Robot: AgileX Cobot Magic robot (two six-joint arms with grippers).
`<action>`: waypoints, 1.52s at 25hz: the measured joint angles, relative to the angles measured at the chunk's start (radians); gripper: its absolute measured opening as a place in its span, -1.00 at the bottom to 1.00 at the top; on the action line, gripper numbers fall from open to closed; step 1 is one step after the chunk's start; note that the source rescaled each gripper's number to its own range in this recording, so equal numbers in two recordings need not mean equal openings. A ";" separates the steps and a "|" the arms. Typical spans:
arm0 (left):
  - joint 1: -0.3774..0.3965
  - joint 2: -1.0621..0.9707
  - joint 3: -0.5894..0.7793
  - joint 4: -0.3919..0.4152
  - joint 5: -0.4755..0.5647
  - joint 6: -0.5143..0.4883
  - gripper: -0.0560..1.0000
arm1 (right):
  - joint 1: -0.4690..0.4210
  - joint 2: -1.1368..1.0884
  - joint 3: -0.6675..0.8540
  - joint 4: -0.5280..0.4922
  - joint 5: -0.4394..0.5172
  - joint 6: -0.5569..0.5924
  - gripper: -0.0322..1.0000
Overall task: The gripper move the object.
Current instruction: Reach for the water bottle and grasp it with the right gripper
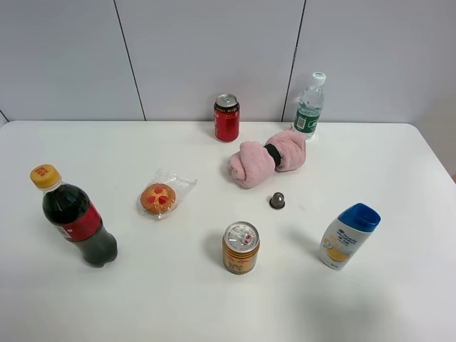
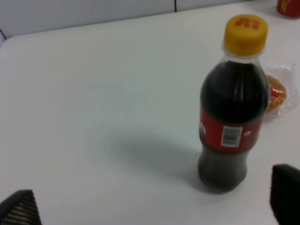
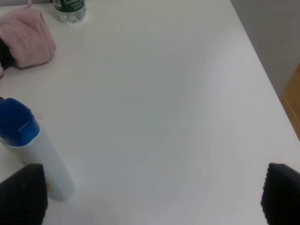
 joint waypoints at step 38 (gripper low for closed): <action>0.000 0.000 0.000 0.000 0.000 0.000 1.00 | 0.000 0.747 -0.248 0.043 -0.633 -0.003 1.00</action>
